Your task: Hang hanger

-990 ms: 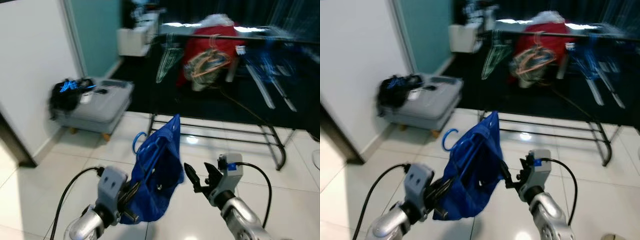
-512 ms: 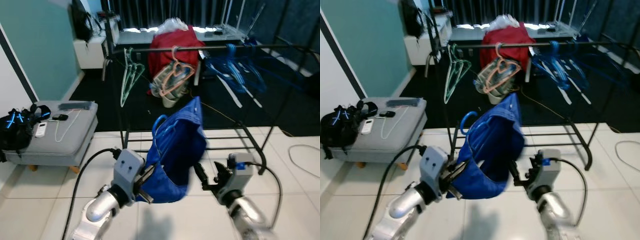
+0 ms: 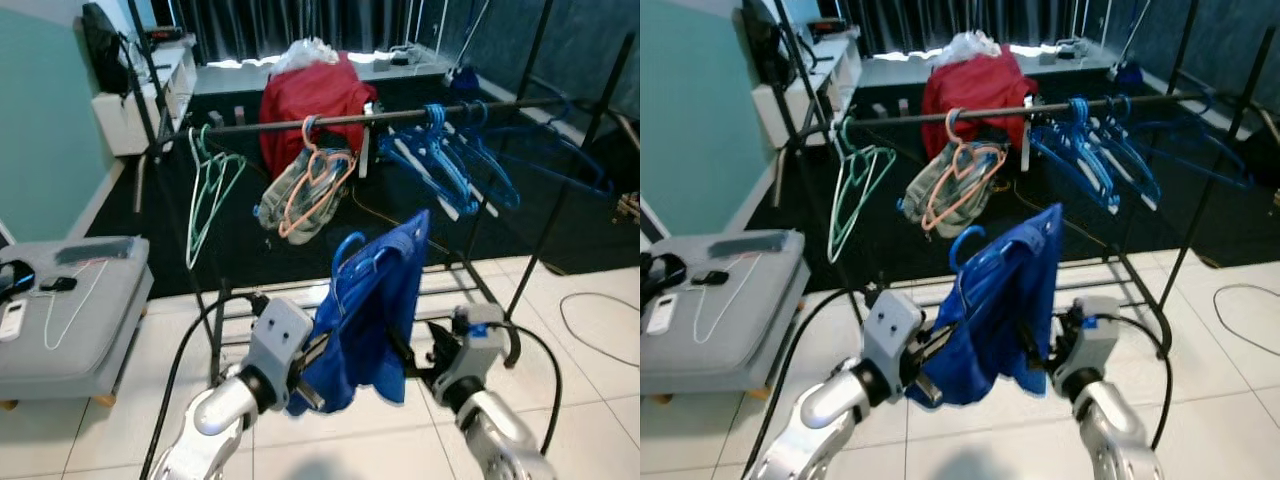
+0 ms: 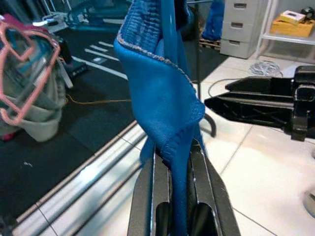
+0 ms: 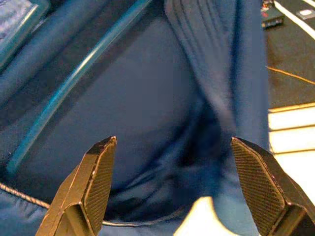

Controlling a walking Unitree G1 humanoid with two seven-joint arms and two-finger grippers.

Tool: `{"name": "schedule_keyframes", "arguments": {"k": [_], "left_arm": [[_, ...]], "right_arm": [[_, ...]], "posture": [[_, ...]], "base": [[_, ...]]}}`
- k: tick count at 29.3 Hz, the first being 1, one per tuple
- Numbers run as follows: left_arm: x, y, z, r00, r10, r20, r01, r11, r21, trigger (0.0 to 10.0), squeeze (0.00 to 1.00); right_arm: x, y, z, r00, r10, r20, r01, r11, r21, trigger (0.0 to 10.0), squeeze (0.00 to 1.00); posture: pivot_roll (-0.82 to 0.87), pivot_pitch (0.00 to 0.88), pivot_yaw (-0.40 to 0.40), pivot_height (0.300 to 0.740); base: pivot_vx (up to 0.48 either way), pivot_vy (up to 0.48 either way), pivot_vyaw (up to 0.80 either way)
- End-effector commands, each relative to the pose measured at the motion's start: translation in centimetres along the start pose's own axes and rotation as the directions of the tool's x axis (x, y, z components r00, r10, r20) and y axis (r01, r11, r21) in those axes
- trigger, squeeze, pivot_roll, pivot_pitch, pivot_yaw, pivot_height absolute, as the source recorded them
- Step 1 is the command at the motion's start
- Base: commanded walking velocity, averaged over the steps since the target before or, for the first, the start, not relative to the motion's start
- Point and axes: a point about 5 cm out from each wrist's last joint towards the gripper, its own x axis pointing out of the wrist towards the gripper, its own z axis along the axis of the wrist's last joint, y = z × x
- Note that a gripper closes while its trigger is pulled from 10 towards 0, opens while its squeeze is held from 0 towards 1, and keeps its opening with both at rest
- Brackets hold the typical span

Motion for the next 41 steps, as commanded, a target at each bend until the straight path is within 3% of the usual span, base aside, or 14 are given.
{"name": "schedule_keyframes", "arguments": {"k": [1,16,30,41], "left_arm": [[0.1,0.4,-0.4,0.999,0.024,-0.037,-0.024,1.000,0.009,10.0,0.00],[0.9,0.1,-0.5,0.998,0.037,-0.052,-0.036,0.999,0.002,10.0,0.00],[3.5,-0.8,-0.3,0.995,0.054,-0.082,-0.057,0.998,-0.037,10.0,0.00],[3.7,-0.6,-0.2,0.994,0.070,-0.088,-0.075,0.995,-0.063,10.0,0.00]], "right_arm": [[0.2,0.5,-0.4,1.000,0.019,-0.007,-0.019,1.000,0.013,10.0,0.00],[0.1,0.5,-0.5,1.000,0.022,-0.007,-0.022,1.000,0.013,10.0,0.00],[0.3,0.5,-0.3,1.000,0.018,0.002,-0.018,1.000,0.012,10.0,0.00],[0.4,0.5,-0.3,1.000,0.015,0.006,-0.015,1.000,0.013,10.0,0.00]], "posture": [[-0.06,0.000,0.042,0.740],[-0.06,0.000,0.044,0.740],[-0.07,0.000,0.053,0.740],[-0.07,0.000,0.054,0.740]], "base": [[0.480,0.000,0.00],[0.480,0.000,0.00],[0.480,0.000,0.00],[0.480,0.000,0.00]]}}
